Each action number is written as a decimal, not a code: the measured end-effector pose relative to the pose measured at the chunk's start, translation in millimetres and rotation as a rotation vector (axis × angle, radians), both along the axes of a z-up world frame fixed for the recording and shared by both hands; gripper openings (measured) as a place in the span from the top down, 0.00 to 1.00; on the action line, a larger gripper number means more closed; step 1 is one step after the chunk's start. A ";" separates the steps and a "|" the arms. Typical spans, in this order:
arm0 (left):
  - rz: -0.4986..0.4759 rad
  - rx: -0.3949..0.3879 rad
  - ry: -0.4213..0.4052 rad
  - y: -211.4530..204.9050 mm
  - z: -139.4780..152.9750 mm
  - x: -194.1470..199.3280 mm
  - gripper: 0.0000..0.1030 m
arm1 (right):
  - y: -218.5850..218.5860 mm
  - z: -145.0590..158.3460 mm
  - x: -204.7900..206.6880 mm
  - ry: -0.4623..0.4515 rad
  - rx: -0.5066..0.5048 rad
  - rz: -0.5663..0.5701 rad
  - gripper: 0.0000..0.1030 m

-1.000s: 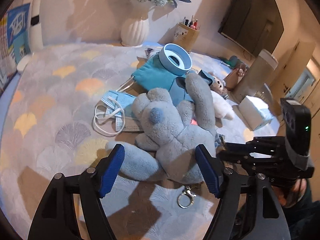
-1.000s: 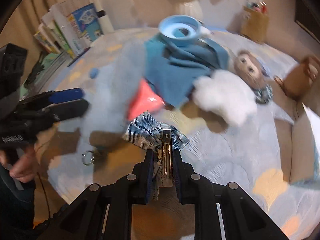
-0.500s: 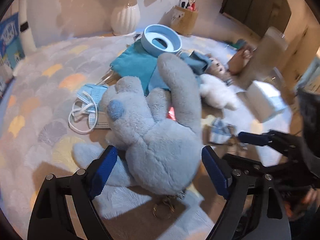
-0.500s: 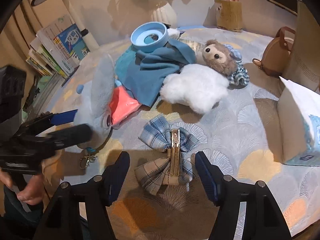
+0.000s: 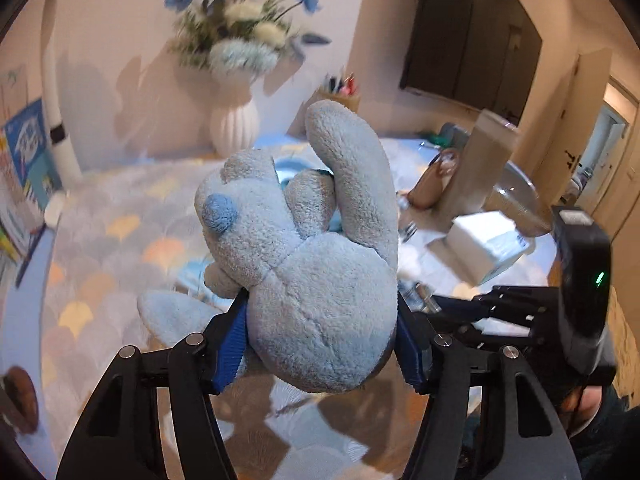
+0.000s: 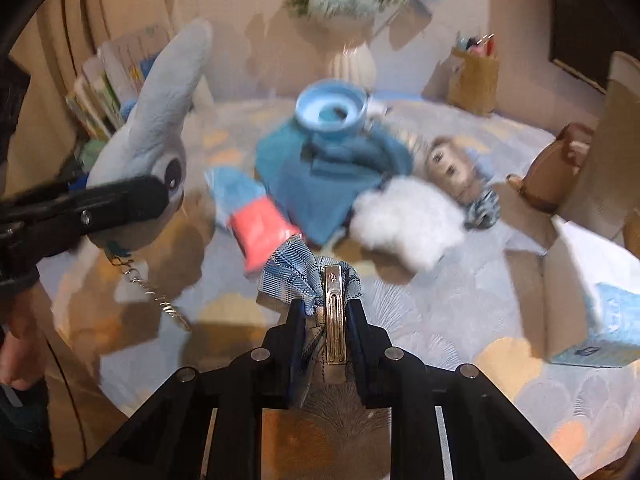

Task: Organize soft objects
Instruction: 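Lift the bunny and bow clip and carry both toward the glass plate, then open both grippers to drop the bunny and bow clip onto the plate, then move both empty grippers back to the desk pile, then grasp the red packet with the right gripper while the left approaches the blue mask, then grasp the folded blue face mask with the left gripper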

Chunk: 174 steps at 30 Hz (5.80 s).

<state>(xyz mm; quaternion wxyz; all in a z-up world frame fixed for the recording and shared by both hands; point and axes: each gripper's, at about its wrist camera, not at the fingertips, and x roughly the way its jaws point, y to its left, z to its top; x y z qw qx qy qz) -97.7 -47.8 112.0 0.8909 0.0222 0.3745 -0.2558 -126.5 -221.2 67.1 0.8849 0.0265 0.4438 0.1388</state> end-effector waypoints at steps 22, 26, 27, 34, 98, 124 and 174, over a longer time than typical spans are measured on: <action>-0.586 -0.034 0.002 -295.0 76.6 -37.4 0.40 | -280.1 107.2 -110.9 -0.168 0.050 -0.677 0.80; -0.546 -0.082 -0.003 -344.9 94.6 -10.2 0.40 | -333.5 128.1 -110.2 -0.200 0.046 -0.783 0.80; -0.532 -0.085 -0.007 -354.3 95.9 -2.4 0.40 | -341.3 131.9 -108.5 -0.204 0.043 -0.799 0.80; -0.391 -0.054 0.001 -407.9 76.9 49.5 0.39 | -394.0 127.3 -76.1 -0.149 0.062 -0.880 0.80; 0.248 -0.232 0.375 74.0 -76.2 92.0 0.11 | 56.8 -3.9 58.4 0.065 0.001 0.188 0.29; 0.136 0.030 0.234 29.8 -80.9 88.9 0.11 | 54.6 -26.5 66.2 0.131 -0.023 0.208 0.59; 0.011 0.263 0.140 41.7 -77.7 49.1 0.70 | 13.3 -33.5 47.3 0.169 0.011 0.074 0.59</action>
